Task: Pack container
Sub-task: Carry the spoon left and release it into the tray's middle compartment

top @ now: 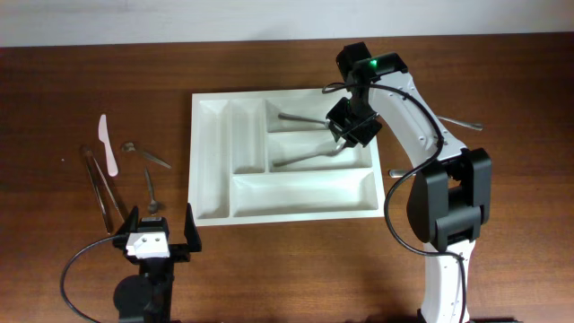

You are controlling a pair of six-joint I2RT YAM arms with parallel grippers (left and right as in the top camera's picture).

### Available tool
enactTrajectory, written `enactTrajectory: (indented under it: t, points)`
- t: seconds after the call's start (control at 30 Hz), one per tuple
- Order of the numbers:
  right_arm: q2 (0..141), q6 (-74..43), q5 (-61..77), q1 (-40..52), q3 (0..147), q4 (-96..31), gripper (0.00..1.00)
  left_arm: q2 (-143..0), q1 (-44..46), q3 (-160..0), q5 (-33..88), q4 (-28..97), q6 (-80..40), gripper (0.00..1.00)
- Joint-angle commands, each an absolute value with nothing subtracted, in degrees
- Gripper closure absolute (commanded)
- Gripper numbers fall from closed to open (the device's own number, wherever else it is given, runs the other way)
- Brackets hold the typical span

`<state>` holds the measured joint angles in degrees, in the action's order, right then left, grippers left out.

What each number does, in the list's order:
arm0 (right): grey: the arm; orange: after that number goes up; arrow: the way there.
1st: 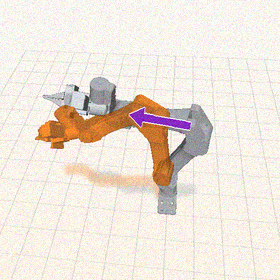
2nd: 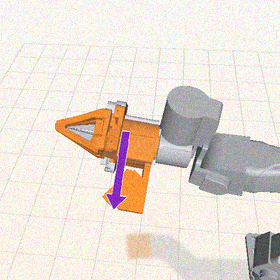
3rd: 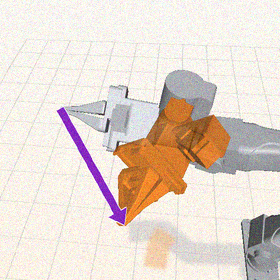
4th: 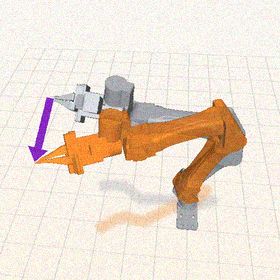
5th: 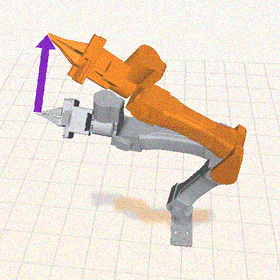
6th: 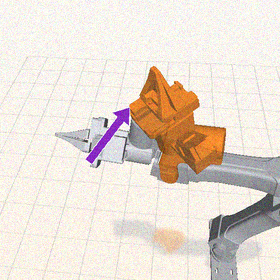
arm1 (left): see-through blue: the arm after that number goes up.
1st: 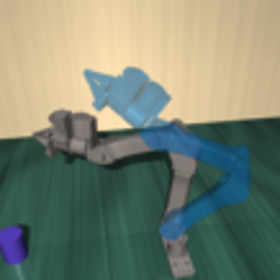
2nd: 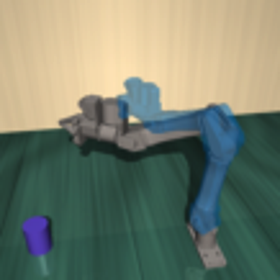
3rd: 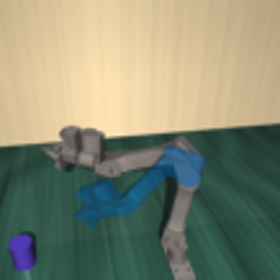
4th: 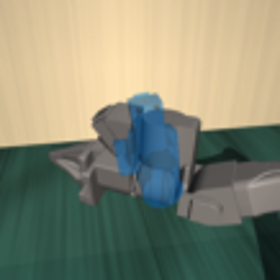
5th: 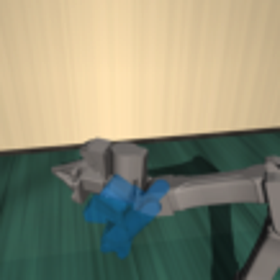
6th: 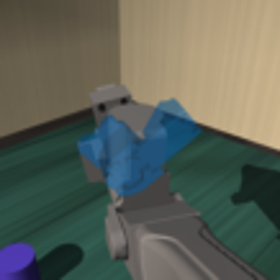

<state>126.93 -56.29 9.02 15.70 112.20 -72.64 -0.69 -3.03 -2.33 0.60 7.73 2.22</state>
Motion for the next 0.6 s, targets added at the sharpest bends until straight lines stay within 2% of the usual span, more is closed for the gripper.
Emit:
enactTrajectory:
  t: [0.0,0.2,0.37,0.43,0.57]
  points:
    - [127.0,-55.3,6.9,15.7,113.5,-72.6,0.78,-0.4,-3.3,-2.0,0.6,7.7,3.1,0.01]
    - [127.0,-46.3,6.7,13.2,114.1,-69.6,0.78,-0.4,-3.3,-2.0,0.6,7.7,3.1,0.01]
    - [127.0,-40.6,4.2,4.8,116.7,-70.7,0.76,-0.4,-3.3,-2.0,0.6,7.7,3.1,0.01]
    - [127.0,-39.2,4.0,-0.3,117.0,-70.0,0.59,-0.4,-3.3,-2.0,0.6,7.7,3.1,0.01]
    - [127.1,-39.2,3.9,-7.0,117.0,-68.1,0.39,-0.4,-3.3,-2.0,0.6,7.7,3.1,0.01]
